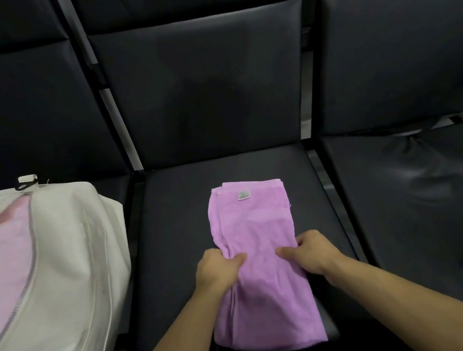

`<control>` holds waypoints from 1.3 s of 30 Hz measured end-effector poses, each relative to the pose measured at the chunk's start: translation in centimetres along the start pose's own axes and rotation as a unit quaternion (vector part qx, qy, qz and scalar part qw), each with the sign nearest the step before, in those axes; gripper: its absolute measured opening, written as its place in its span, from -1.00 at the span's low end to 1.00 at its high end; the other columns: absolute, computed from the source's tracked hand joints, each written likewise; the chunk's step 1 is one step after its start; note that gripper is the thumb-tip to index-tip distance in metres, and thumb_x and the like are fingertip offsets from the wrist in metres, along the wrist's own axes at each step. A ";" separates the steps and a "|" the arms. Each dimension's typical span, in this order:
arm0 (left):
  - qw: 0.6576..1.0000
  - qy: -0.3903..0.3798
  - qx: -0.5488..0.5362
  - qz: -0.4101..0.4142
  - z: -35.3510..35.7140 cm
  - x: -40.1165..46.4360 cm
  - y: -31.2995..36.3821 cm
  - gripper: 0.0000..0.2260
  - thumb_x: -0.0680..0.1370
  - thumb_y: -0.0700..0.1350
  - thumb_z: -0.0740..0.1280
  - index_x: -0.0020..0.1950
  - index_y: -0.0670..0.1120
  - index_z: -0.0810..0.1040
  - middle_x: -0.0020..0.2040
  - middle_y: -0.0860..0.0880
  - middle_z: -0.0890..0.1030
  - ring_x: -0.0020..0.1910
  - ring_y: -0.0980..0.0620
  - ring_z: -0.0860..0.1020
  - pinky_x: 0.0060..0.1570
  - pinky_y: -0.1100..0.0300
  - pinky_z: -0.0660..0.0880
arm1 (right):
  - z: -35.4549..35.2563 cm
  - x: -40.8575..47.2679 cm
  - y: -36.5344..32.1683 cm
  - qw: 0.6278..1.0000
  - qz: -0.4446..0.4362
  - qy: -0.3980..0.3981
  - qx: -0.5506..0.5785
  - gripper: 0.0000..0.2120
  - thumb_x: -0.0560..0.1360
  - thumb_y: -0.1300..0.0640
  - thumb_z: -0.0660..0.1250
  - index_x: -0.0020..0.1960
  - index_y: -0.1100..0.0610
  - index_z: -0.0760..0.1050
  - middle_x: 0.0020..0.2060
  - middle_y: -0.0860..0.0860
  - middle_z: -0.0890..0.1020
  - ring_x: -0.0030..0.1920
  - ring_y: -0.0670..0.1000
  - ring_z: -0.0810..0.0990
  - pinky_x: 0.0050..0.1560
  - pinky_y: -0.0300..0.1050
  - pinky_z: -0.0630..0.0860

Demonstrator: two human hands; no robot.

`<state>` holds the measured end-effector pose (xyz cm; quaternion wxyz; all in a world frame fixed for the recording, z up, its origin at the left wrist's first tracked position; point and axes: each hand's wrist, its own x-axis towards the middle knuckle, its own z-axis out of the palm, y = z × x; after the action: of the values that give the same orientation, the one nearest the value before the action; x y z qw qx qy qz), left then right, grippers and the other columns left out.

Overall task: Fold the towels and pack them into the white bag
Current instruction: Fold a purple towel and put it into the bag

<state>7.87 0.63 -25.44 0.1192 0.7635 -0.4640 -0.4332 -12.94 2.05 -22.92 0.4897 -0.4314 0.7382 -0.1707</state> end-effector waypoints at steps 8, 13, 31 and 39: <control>0.951 0.104 -0.263 0.123 -3.1 -1.2 2.3 -0.34 0.35 0.30 0.55 0.32 -0.04 0.59 0.49 0.17 0.33 0.26 0.20 0.51 0.29 0.10 0.49 | -1.9 -1.5 -1.9 0.971 -0.187 0.092 0.122 -0.77 0.50 -0.09 0.47 -0.12 0.07 0.73 0.42 -0.29 0.36 0.21 -0.40 0.46 0.15 -0.26 0.44; 0.912 0.112 -0.307 0.249 -5.6 -5.2 5.3 -0.58 0.49 0.15 0.46 0.32 0.07 0.58 0.25 0.26 0.61 0.24 0.26 0.57 0.20 0.29 0.49 | -3.0 -4.7 -4.4 0.925 -0.320 0.094 0.184 -0.74 0.53 -0.03 0.44 0.21 -0.10 0.61 0.25 -0.25 0.60 0.36 -0.25 0.47 0.37 -0.16 0.43; 0.992 0.082 0.064 -0.064 -2.1 -1.7 0.7 -0.17 0.56 0.32 0.30 0.53 -0.28 0.18 0.48 -0.26 0.30 0.47 -0.26 0.31 0.39 -0.06 0.33 | -0.3 1.3 1.7 0.985 0.030 0.089 -0.144 -0.38 0.46 -0.35 0.30 0.19 0.18 0.45 0.03 0.06 0.64 0.03 0.12 0.62 -0.04 -0.05 0.54; 0.990 0.027 0.131 0.052 2.5 -3.0 0.2 -0.43 0.66 0.22 0.16 0.46 -0.21 0.39 0.32 -0.20 0.56 0.30 -0.19 0.52 0.26 0.05 0.44 | 2.6 -0.8 1.3 0.977 -0.032 0.062 -0.201 -0.50 0.50 -0.30 0.32 0.08 0.15 0.55 -0.03 0.08 0.68 -0.03 0.13 0.66 -0.15 -0.13 0.47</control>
<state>5.24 3.48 -25.15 0.0525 0.7588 -0.5524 -0.3409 -11.15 3.86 -24.54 0.3411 -0.5325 0.7722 -0.0608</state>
